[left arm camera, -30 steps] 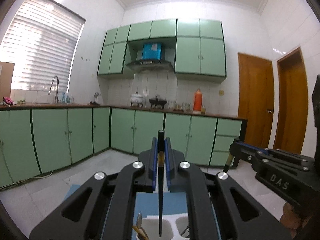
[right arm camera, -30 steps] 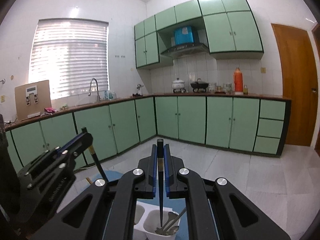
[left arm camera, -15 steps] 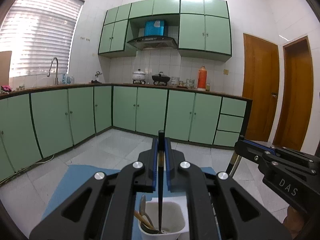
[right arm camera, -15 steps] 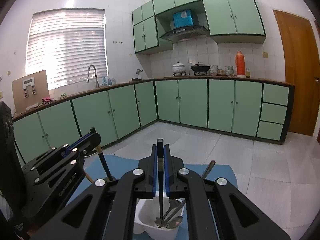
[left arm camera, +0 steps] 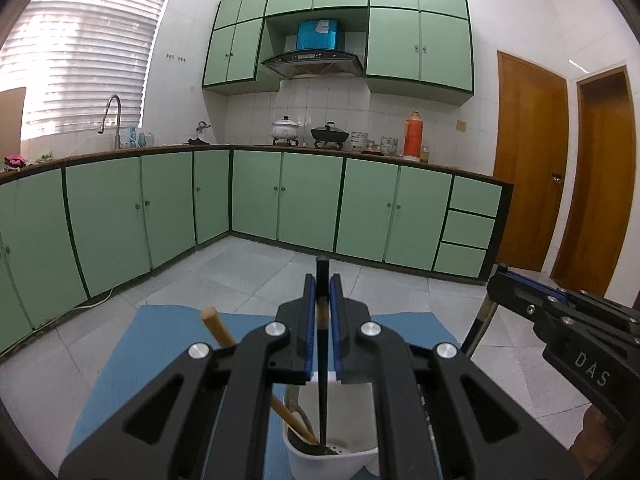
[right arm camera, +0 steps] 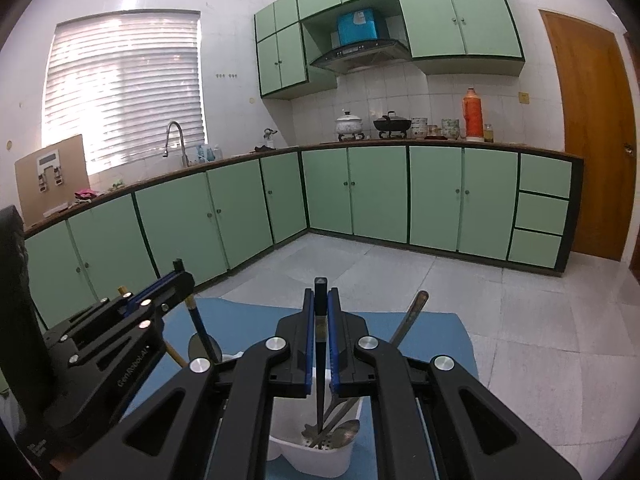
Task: Organize utensils
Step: 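Lower both black chopsticks into the holder compartments, then open both tools and withdraw them from the holder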
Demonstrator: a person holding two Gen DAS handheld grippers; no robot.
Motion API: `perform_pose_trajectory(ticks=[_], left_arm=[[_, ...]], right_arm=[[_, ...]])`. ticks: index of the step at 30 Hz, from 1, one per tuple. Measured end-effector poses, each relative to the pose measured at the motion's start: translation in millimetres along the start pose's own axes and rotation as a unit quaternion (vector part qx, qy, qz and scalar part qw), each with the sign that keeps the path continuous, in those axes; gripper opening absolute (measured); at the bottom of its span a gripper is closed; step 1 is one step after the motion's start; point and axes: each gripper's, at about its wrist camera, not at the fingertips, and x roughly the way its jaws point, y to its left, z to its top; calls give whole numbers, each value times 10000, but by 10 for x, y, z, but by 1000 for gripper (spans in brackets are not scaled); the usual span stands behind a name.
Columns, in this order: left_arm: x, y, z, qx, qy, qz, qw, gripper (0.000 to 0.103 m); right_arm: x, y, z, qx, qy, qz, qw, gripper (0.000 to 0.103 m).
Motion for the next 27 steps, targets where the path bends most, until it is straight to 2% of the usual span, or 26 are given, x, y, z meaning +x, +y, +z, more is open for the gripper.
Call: perform_pose_trajectory(ticks=[5,7,9,14,18,27], left_arm=[[-19,14,0,-35,16,36,10000,7],[-36,29,8,-51,12,66,10000,11],[-61,51,14,-93,-17,75,9999,23],[-233,89,57,-143,-197,76,9997,39],[-387,104,72,-171,-352,72,9992,55],[-811,181,-73,-186,-587,79,9981,69]], right_arm=[[-2,0,6,6,29,2,10000,7],[-5,14,8,-24,36,-38,10000,7],[-36,-1,11,-19,-1,-108,9999,8],[-190,-21,18,-56,-200,-212,9996,16],[-351,-48,-18,-44,-354,-280,9990,30],[-697,-117,-245,43,-465,-312,9984,40]])
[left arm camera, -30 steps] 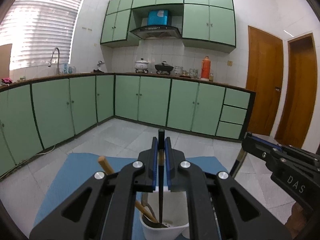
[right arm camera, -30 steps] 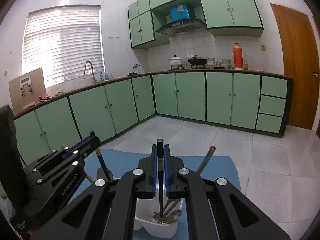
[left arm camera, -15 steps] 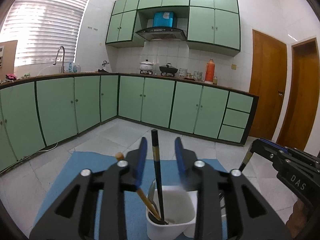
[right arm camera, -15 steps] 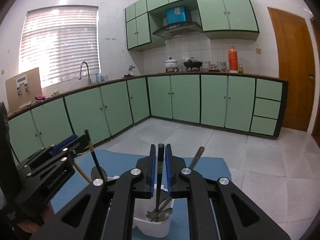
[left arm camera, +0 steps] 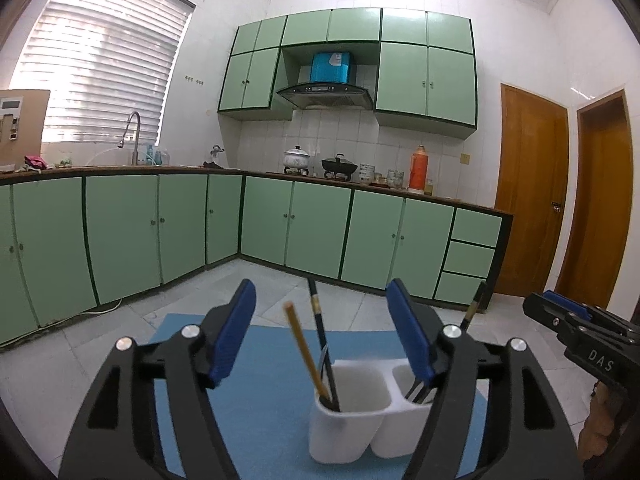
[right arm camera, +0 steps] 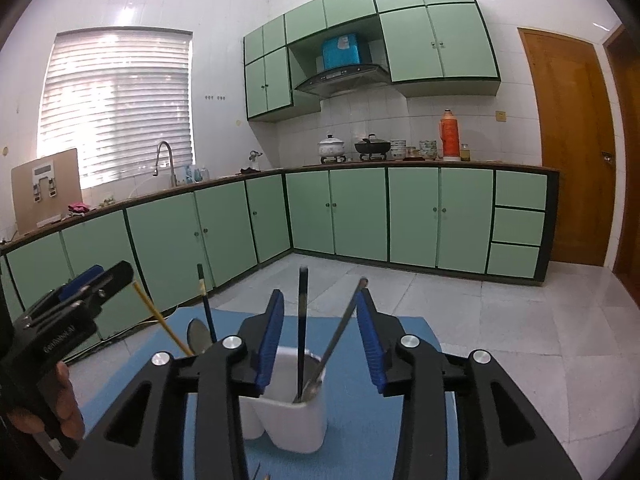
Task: Organize utensils
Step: 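Open both tools and withdraw them from the holder, then move both tools back toward the grey and wooden chopsticks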
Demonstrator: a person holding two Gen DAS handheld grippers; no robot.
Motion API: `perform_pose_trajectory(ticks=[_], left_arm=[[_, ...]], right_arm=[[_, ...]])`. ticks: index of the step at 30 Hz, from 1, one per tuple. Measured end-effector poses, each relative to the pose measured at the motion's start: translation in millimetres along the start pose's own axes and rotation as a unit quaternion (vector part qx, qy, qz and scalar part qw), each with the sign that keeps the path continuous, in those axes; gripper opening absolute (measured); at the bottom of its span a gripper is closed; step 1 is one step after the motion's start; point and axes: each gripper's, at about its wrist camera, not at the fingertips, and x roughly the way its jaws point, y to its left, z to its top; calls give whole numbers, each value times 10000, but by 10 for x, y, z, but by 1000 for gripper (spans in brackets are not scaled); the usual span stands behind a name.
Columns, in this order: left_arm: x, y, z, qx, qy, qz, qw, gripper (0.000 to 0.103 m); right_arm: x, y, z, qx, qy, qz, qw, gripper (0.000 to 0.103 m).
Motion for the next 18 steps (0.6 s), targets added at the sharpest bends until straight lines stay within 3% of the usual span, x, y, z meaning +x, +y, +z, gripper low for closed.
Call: perform_pose_trajectory(ticks=[11,18], left_arm=[[-491,80,-540,232,354,1,9991,81],[-729,129,-999,334,859,-33,9957,91]], right_arm=[[-400,-15,-567,110,146,-143,9997,52],[-636,83,-1047,3,384,-402,9985,77]])
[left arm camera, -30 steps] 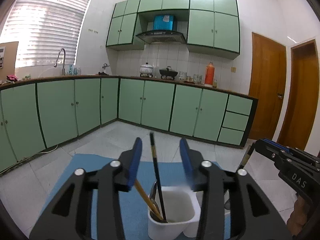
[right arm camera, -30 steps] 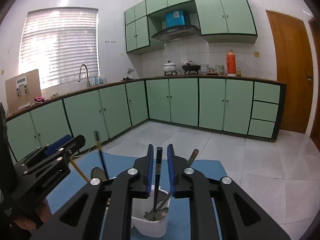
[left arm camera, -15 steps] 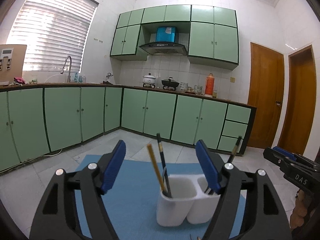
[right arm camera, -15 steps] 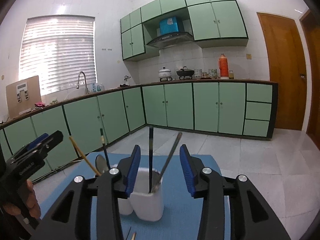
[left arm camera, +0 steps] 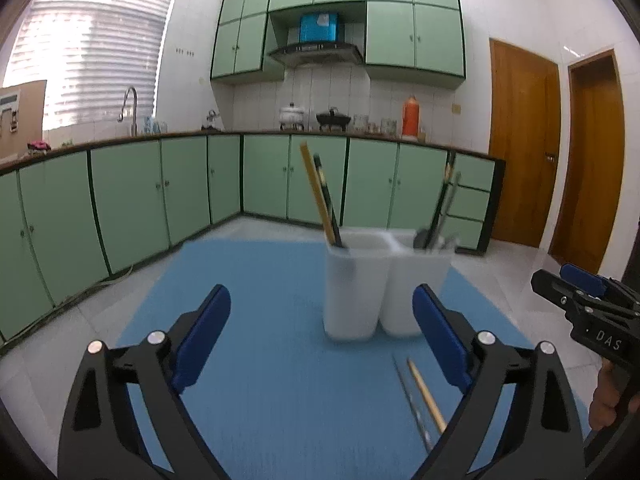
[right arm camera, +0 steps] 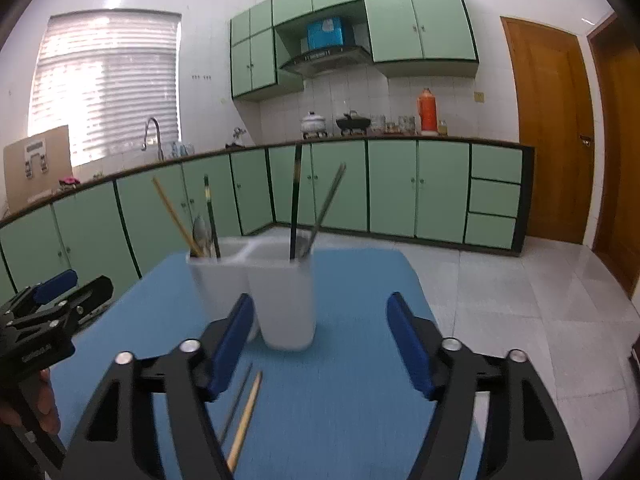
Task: Organize utensils
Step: 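Move both tools back toward the grey and wooden chopsticks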
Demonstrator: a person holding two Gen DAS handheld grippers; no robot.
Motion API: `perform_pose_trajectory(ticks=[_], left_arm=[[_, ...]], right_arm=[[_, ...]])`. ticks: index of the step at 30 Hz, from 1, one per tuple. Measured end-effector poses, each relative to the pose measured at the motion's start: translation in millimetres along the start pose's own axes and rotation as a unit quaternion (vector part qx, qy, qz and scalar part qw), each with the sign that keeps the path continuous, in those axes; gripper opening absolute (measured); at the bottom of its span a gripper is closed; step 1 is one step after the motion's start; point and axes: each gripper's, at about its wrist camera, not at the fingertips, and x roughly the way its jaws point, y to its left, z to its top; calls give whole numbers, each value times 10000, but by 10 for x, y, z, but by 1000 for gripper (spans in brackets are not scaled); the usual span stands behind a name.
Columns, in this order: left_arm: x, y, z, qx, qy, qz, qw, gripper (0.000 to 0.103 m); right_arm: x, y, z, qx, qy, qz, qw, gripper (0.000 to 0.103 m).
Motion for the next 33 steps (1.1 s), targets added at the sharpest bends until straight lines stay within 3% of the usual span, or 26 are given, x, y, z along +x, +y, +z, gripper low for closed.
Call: perform_pose_trajectory(ticks=[5,16,23,33], left_arm=[[-97,36,-302,-43,364,-77,9993,94],[-343,45,-853,3,871,-66,9962,94],[-485,37,-1051,60,975,-21,9952,94],[-654,74,-1267,30,1067,132,9942,94]], right_arm=[[-124,32,-318,-11,208,-46,9998,88],[-380,122,-1009,54,664,-25,9978,89],[-600,213,-1334,-28,615,-166,9980,88],[-875,443,-1595,-246,539,-56,9982,70]])
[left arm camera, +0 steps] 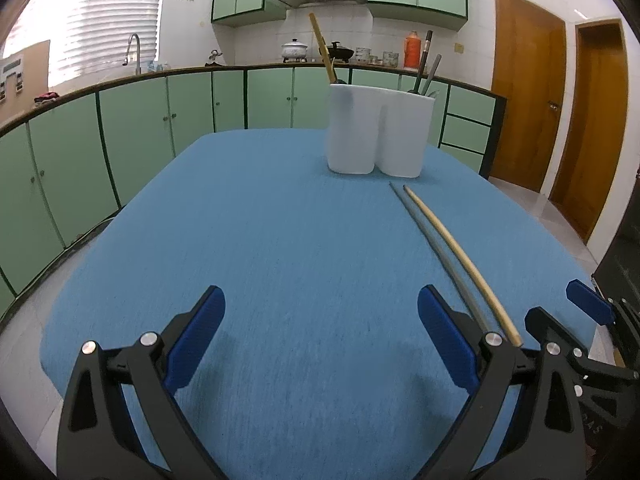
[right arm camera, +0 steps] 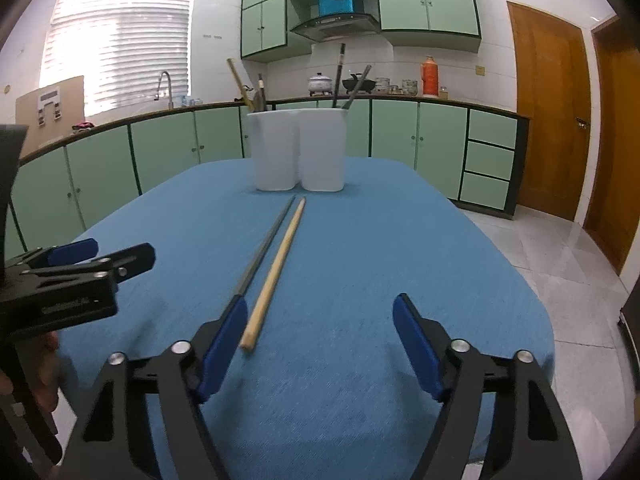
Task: Organize utensils
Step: 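Move both tools back toward the grey and wooden chopsticks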
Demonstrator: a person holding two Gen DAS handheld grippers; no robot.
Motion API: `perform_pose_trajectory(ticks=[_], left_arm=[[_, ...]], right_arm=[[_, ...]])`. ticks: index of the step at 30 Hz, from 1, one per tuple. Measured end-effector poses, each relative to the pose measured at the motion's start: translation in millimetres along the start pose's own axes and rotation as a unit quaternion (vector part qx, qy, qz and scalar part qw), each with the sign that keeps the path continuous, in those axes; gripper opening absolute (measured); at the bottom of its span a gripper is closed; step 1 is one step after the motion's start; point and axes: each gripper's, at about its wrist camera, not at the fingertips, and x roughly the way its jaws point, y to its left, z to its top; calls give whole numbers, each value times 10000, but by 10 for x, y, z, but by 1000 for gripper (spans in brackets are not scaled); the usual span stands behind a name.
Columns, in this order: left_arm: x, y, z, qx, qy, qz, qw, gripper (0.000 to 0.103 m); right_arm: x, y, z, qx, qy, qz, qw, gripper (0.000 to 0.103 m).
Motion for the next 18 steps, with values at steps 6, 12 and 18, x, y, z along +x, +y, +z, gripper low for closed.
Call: perform_pose_trajectory(ticks=[6,12,18], left_arm=[[-65,-7,-46,-21,-12,21,10000,94],[-108,-30,-67,-11,-47,22,10000,94],[-134,-21,-85,-15,-71,18,10000,94]], right_arm=[[-53,138,-30,-235,-45,114,9997,54],[-37,210,-75,-345,-10,160,9993,37],[-15,272,-139,-362,59,229,9991,24]])
